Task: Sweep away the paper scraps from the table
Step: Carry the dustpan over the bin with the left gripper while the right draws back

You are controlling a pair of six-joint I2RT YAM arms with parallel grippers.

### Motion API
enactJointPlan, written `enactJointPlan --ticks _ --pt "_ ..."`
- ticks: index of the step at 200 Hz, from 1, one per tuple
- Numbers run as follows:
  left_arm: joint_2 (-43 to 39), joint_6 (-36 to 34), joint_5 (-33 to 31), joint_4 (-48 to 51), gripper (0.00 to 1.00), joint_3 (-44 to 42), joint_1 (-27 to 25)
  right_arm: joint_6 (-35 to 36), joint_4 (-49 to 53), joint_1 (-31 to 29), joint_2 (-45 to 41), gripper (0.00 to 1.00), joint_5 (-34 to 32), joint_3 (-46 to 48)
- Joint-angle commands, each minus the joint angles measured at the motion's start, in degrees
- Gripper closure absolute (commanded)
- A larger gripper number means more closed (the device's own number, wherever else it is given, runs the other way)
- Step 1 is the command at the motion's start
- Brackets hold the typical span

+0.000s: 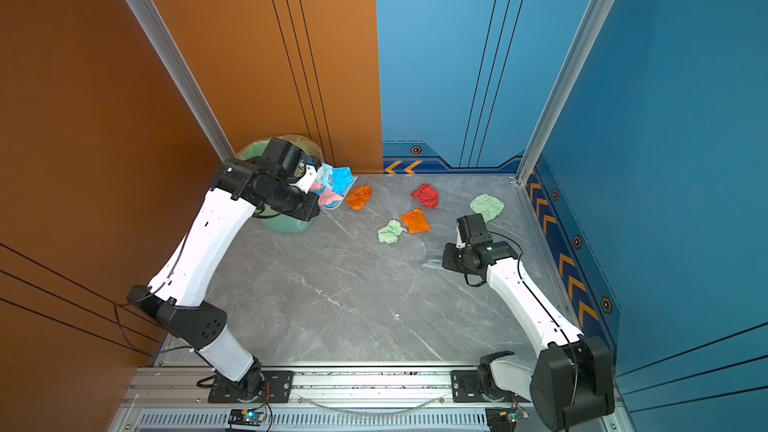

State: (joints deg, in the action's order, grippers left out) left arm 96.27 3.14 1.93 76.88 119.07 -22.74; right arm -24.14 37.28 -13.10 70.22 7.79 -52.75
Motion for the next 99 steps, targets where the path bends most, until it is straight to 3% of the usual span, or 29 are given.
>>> enactJointPlan --ticks 1,99 --pt "1.08 -1.39 -1.49 1.61 1.00 3.44 2.64 0.28 -1.07 0.28 0.75 1.00 1.13 -0.43" --pt "5.25 -2.77 -2.88 3.63 1.00 13.98 16.33 -0.64 -1.59 0.28 0.34 1.00 1.35 -0.16"
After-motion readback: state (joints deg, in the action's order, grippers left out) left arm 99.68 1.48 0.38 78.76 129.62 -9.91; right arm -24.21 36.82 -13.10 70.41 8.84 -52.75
